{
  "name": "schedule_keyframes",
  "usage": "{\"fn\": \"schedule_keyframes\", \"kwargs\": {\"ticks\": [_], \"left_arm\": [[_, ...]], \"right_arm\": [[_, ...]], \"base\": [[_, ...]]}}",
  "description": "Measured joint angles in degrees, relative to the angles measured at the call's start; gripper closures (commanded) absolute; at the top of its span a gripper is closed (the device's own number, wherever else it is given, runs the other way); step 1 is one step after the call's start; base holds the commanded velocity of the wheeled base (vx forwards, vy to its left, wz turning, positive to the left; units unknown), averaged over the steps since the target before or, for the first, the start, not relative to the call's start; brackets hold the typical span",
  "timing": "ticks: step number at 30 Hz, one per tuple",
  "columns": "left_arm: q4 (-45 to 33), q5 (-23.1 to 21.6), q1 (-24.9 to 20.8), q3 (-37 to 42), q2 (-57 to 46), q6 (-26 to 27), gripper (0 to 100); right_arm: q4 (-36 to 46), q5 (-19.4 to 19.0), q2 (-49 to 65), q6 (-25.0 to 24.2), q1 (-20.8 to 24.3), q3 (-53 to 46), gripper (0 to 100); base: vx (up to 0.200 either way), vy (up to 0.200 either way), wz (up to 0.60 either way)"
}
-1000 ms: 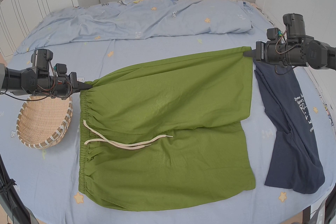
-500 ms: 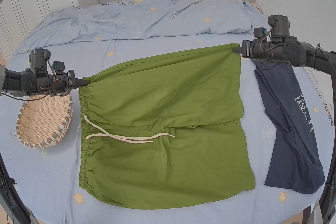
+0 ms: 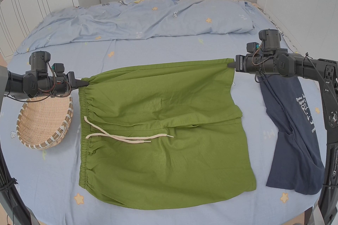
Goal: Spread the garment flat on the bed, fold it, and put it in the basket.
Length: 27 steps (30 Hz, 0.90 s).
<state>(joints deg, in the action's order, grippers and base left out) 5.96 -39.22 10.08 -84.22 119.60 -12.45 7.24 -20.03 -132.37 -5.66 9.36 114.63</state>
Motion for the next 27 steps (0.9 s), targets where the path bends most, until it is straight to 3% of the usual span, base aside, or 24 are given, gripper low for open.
{"fn": "schedule_keyframes", "kwargs": {"ticks": [5,6,27], "left_arm": [[0.5,0.0,-0.1,-0.3,0.9,0.0,100],[0.5,0.0,-0.2,-0.3,1.1,0.0,0],[3.3,0.2,-0.7,0.8,1.0,-1.2,0]], "right_arm": [[0.0,0.0,-0.8,-0.2,-0.1,0.0,100],[0.0,0.0,-1.0,-0.3,-0.1,0.0,0],[3.8,0.0,-0.9,-2.5,-1.5,-0.1,0]], "base": [[0.000,0.000,0.00],[0.000,0.000,0.00],[0.000,0.000,0.00]]}}
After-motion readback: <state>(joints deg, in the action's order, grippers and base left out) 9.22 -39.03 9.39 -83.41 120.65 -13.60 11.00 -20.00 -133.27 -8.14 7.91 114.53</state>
